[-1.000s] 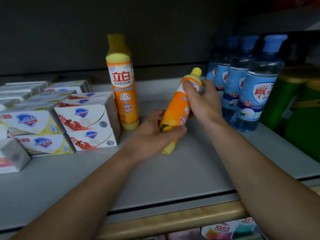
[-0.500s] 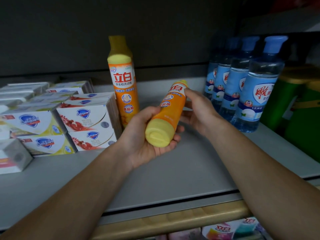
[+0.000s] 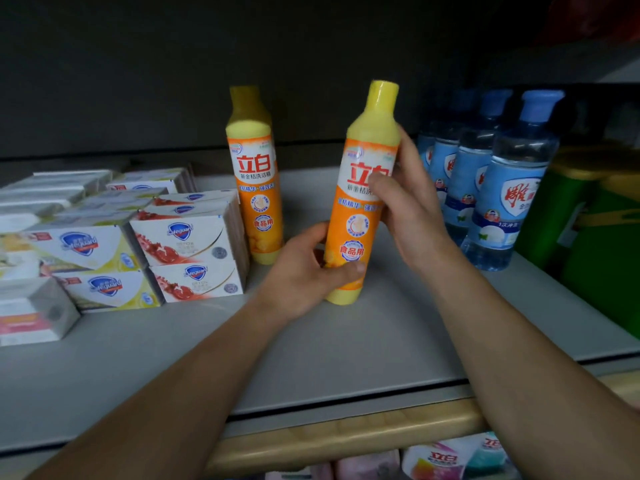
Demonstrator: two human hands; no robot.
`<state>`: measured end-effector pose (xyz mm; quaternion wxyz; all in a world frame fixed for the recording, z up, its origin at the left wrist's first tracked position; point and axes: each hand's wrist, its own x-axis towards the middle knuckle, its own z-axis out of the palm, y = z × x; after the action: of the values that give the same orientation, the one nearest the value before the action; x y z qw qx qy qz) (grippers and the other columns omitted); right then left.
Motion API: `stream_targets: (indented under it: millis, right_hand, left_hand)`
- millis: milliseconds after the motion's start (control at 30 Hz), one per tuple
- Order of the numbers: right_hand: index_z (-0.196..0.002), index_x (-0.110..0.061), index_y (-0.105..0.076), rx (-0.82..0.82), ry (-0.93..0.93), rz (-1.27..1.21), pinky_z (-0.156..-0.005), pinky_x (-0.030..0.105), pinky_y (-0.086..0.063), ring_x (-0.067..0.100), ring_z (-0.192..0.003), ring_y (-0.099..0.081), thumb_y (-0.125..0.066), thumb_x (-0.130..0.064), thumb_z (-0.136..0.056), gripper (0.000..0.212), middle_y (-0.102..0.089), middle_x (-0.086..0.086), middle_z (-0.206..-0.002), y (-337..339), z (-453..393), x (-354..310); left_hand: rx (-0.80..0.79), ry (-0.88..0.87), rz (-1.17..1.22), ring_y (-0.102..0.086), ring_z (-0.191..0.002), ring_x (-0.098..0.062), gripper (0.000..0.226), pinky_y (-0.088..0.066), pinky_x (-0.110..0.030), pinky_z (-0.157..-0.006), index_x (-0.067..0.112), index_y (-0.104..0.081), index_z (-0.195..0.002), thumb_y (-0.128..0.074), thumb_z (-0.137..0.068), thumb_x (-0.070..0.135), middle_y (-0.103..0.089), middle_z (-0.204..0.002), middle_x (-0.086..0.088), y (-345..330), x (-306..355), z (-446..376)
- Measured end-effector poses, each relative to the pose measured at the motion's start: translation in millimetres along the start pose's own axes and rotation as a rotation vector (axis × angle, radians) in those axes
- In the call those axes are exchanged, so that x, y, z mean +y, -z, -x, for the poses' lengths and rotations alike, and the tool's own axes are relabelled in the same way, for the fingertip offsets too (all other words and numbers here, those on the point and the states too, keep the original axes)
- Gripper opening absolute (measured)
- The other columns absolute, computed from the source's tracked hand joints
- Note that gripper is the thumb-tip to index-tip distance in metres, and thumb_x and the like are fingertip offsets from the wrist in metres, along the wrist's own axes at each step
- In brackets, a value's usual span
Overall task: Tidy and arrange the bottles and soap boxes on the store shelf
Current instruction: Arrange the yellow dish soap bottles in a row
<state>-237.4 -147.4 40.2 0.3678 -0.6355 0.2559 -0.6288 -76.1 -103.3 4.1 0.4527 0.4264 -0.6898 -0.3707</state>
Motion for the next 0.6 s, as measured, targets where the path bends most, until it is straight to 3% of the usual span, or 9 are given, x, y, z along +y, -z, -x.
stream_targets:
  millis: [133, 200, 267, 333, 433, 600]
  right_hand:
    - [-0.147, -0.040, -0.035, -0.065, -0.093, 0.300, -0.096, 0.034, -0.052, 0.001, -0.117, -0.058, -0.057, -0.039, -0.092, 0.059, -0.057, -0.013, -0.136, 3.3, 11.0, -11.6]
    - [-0.147, -0.040, -0.036, -0.134, -0.210, 0.622, -0.106, 0.039, -0.044, -0.004, -0.120, -0.052, -0.051, -0.047, -0.096, 0.054, -0.047, -0.013, -0.147, 18.5, 23.8, -9.6]
    - [-0.149, -0.036, -0.036, -0.221, -0.314, 1.008, -0.113, 0.041, -0.035, 0.011, -0.134, -0.044, -0.045, -0.051, -0.097, 0.054, -0.039, -0.007, -0.153, 42.0, 42.3, -4.0]
    - [-0.151, -0.030, -0.034, -0.346, -0.411, 1.241, -0.115, 0.035, -0.028, 0.020, -0.142, -0.032, -0.041, -0.054, -0.098, 0.059, -0.034, -0.003, -0.157, 61.9, 58.9, 0.9]
    - [-0.153, -0.027, -0.030, -0.453, -0.496, 1.389, -0.118, 0.035, -0.020, 0.023, -0.145, -0.022, -0.032, -0.060, -0.098, 0.064, -0.026, -0.004, -0.159, 72.4, 68.2, 9.5]
    - [-0.154, -0.030, -0.024, -0.452, -0.509, 1.418, -0.116, 0.041, -0.020, 0.024, -0.145, -0.019, -0.025, -0.064, -0.096, 0.067, -0.023, -0.006, -0.159, 73.2, 67.6, 17.5]
  left_hand:
    - [0.071, 0.018, -0.105, -0.063, -0.100, -0.003, 0.057, -0.052, -0.019, -0.083, 0.029, -0.054, -0.123, -0.082, -0.073, 0.029, -0.065, -0.119, 0.009, -2.5, -4.0, -4.2]
    - [0.118, 0.045, -0.143, -0.060, -0.098, -0.001, 0.063, -0.045, -0.011, -0.077, 0.025, -0.052, -0.130, -0.081, -0.074, 0.031, -0.062, -0.120, 0.012, -3.2, -6.3, -6.4]
    - [0.160, 0.054, -0.170, -0.058, -0.099, -0.003, 0.065, -0.043, -0.010, -0.076, 0.022, -0.050, -0.131, -0.080, -0.075, 0.030, -0.061, -0.122, 0.010, -4.8, -7.6, -7.1]
    - [0.192, 0.057, -0.187, -0.059, -0.104, -0.007, 0.066, -0.048, -0.018, -0.083, 0.021, -0.048, -0.133, -0.080, -0.076, 0.029, -0.060, -0.127, 0.007, -7.5, -7.5, -7.0]
    - [0.269, 0.032, -0.175, -0.061, -0.107, -0.009, 0.067, -0.052, -0.032, -0.092, 0.021, -0.045, -0.135, -0.078, -0.078, 0.033, -0.061, -0.126, 0.007, -10.4, -1.2, -5.5]
    - [0.327, -0.074, -0.264, -0.062, -0.105, -0.013, 0.057, -0.053, -0.033, -0.087, 0.020, -0.047, -0.129, -0.076, -0.081, 0.030, -0.061, -0.121, 0.007, -11.9, 4.7, -17.7]
